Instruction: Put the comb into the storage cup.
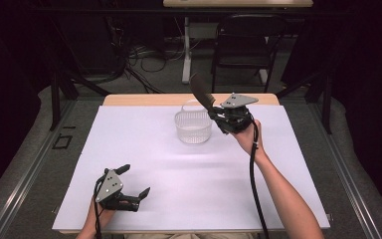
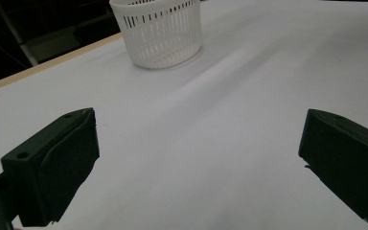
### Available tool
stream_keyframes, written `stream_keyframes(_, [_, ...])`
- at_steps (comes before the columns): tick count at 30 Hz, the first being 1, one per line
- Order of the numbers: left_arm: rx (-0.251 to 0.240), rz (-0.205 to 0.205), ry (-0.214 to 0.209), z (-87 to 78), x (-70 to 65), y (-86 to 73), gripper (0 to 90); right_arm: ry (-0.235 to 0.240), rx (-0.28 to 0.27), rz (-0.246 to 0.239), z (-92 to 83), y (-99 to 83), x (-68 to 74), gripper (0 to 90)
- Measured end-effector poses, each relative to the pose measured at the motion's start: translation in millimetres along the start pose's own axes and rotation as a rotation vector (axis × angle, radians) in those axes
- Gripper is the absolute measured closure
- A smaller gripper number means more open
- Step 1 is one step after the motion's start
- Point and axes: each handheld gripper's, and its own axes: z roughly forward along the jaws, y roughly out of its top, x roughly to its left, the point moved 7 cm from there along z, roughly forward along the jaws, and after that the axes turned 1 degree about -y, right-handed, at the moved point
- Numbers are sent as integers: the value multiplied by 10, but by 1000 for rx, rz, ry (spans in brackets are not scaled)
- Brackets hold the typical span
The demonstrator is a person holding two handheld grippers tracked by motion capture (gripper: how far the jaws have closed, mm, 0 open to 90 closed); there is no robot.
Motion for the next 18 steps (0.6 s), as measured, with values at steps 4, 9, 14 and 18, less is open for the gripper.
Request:
stream_keyframes(4, [0, 0, 0, -1, -1, 1, 3, -2, -5, -2, 5, 16, 3, 723])
stream_keyframes(9, [-4, -3, 3, -10, 7, 3, 3, -1, -3, -8, 16, 24, 7, 723])
stream_keyframes(14, [-2, -1, -1, -4, 0, 2, 3, -2, -13, -5, 22, 51, 0, 724])
stream_keyframes(18, [-2, -1, -1, -4, -3, 2, 3, 1, -23, -6, 39, 88, 7, 724])
